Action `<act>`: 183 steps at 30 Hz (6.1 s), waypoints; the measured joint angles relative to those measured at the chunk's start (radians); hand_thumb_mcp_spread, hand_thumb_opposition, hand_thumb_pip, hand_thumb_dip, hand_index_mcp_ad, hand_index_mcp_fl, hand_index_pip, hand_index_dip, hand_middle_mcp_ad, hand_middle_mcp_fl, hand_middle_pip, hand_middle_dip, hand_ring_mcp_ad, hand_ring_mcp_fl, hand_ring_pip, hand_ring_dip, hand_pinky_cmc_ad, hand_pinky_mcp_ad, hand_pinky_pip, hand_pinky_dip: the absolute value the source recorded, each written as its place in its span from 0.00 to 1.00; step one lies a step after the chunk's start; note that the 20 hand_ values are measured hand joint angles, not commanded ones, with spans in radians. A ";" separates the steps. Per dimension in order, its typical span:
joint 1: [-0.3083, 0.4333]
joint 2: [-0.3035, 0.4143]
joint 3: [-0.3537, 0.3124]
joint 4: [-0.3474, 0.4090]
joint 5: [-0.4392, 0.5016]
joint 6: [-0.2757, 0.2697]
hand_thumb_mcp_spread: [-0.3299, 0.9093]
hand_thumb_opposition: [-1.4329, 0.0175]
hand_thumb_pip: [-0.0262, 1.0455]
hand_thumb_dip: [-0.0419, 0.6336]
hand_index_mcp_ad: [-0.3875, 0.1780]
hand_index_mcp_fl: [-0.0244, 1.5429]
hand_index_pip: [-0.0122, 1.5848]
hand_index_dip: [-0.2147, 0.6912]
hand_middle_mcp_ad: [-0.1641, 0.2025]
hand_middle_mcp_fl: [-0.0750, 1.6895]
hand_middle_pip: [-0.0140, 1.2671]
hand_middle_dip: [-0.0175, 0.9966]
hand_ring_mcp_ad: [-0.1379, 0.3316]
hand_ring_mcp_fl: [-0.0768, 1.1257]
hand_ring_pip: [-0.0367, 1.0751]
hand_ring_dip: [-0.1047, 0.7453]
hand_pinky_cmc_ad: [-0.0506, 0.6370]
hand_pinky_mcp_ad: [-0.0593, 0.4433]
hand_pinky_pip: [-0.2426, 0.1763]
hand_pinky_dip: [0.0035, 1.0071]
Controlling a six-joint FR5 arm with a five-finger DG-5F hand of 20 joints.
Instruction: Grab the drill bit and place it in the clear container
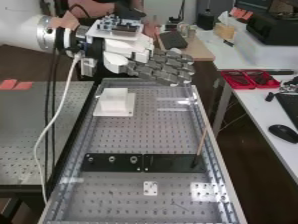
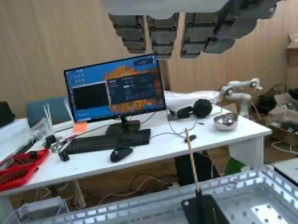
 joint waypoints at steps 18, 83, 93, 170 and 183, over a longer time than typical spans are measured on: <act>-0.034 -0.132 -0.111 0.191 0.079 0.087 0.45 0.52 0.25 0.09 0.85 0.07 0.06 0.41 0.73 0.06 0.12 0.04 0.72 0.14 0.11 0.12 0.32 0.42 0.31 0.33; -0.096 -0.410 0.047 0.367 0.143 0.189 0.63 0.39 0.55 0.41 0.59 0.27 0.79 0.39 0.75 0.12 0.13 0.15 0.76 0.09 0.11 0.13 0.38 0.41 0.27 0.17; -0.098 -0.426 0.057 0.373 0.135 0.190 0.64 0.38 0.55 0.42 0.56 0.29 0.79 0.39 0.75 0.15 0.13 0.17 0.76 0.09 0.11 0.13 0.38 0.42 0.29 0.17; -0.110 -0.468 0.099 0.348 0.102 0.187 0.70 0.32 0.52 0.44 0.43 0.39 0.76 0.37 0.72 0.17 0.12 0.18 0.75 0.11 0.11 0.13 0.41 0.41 0.30 0.17; -0.112 -0.454 0.086 0.353 0.105 0.178 0.67 0.35 0.55 0.46 0.44 0.35 0.72 0.34 0.71 0.18 0.12 0.18 0.75 0.11 0.12 0.13 0.41 0.41 0.30 0.17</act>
